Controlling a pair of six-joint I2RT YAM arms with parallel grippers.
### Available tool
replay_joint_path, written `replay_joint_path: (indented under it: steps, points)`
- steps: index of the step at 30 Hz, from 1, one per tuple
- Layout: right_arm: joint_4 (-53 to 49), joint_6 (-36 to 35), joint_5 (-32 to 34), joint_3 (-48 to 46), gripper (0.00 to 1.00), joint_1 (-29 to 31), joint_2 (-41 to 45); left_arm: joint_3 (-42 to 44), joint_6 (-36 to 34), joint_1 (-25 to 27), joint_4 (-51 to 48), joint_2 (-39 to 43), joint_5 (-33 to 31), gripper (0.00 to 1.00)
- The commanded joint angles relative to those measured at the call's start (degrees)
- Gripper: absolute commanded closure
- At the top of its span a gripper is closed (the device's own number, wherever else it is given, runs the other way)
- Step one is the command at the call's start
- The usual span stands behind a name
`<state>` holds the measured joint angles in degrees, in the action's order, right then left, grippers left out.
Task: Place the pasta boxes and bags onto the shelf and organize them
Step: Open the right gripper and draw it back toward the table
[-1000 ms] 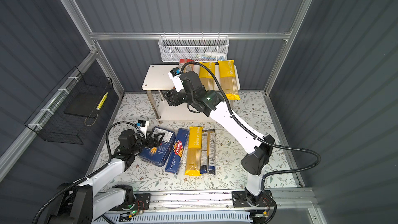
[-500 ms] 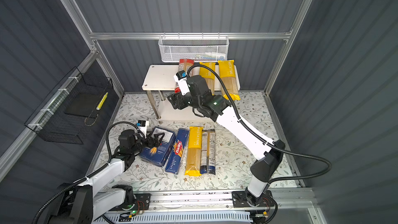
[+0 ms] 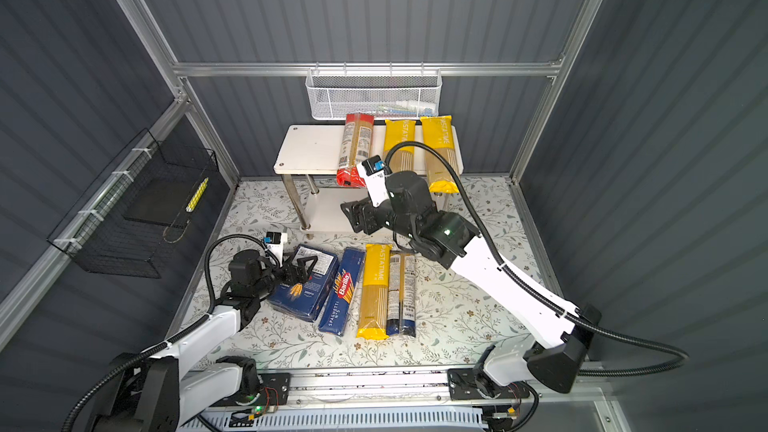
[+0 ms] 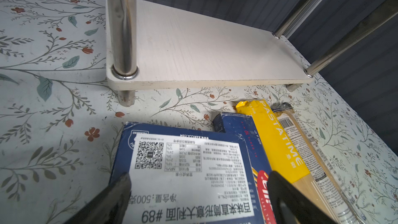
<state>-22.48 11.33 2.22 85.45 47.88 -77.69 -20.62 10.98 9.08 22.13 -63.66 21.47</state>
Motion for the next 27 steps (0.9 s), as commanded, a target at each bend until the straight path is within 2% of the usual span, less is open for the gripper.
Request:
replay_joint_path:
  steps: [1,9,17,27]
  points:
    - [0.5,0.7,6.8,-4.9,0.21,0.7,4.2,-1.3,-0.4,0.4,-0.3,0.2,-0.1,0.01]
    - [-5.8,6.0,13.0,-17.3,0.19,0.7,11.7,-0.8,-0.3,0.4,-0.1,1.2,-0.3,0.01]
    - [-6.7,14.9,13.5,-28.8,0.16,0.6,19.2,-0.8,-0.3,0.4,0.0,1.2,-0.5,0.01]
    - [-7.5,27.0,12.8,-40.9,0.11,0.6,23.7,-1.1,-0.3,0.4,0.4,0.1,0.0,0.01]
